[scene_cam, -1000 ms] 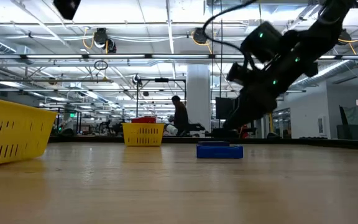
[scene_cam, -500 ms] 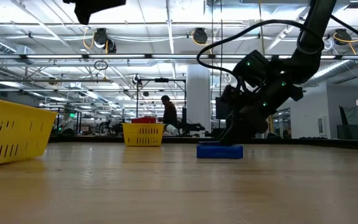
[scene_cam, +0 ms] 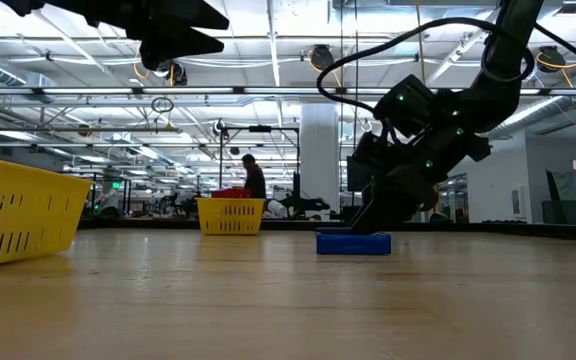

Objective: Pick & Place Office items
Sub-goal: Put the top blue digital clock into the bottom yellow bin

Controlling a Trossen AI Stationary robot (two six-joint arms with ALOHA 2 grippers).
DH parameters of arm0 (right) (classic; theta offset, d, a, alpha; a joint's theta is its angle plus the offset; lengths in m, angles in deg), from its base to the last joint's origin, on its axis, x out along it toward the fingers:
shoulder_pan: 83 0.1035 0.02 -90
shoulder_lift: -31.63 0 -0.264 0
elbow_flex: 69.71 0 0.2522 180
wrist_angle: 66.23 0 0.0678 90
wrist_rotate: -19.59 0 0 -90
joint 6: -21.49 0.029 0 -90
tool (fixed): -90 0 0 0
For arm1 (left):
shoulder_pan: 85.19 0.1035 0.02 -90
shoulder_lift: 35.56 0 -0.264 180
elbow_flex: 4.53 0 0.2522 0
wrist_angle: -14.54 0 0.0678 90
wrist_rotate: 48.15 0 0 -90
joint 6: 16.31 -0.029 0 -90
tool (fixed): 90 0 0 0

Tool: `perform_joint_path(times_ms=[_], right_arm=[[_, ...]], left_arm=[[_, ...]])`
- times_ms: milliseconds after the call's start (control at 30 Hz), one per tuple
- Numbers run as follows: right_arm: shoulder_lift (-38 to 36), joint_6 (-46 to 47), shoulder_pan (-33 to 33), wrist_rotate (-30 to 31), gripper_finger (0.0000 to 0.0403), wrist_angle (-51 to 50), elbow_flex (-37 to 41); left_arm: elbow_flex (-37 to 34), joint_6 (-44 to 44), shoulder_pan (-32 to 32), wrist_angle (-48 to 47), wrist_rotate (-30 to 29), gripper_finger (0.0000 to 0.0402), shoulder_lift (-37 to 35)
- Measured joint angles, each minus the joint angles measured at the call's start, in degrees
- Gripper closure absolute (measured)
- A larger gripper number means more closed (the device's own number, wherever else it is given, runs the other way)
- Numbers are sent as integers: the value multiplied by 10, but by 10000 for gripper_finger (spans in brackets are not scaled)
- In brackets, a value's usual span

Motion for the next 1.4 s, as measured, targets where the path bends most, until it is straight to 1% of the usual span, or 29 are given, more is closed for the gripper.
perform_joint_path(times_ms=[167,267,367,533,633,767,933,1100,1167,1233,1300,1400], right_arm=[[0,16,5,5,248,4,1],[-2,32,6,12,238,5,1],[-14,48,6,1,238,0,2],[-70,65,8,-49,249,-22,4],[-113,72,17,-54,248,-35,3],[-165,73,45,-53,241,-45,3],[-222,61,93,-50,249,-56,3],[-265,49,142,-50,245,-48,2],[-275,40,160,-47,241,-43,2],[-280,29,175,-25,242,-42,2],[-282,19,188,25,246,-45,2],[-283,-10,205,107,248,-45,2]], left_arm=[[0,0,6,8,0,192,5],[0,1,7,10,0,199,5],[0,2,6,10,0,207,5],[0,4,6,9,6,219,5],[0,4,6,9,7,224,5],[0,4,6,8,7,231,5],[0,14,6,8,7,236,5],[0,37,9,8,7,228,5],[0,65,15,8,7,222,5],[0,99,21,9,9,213,15],[-1,124,26,-2,13,198,27],[-1,184,38,9,15,165,64]])
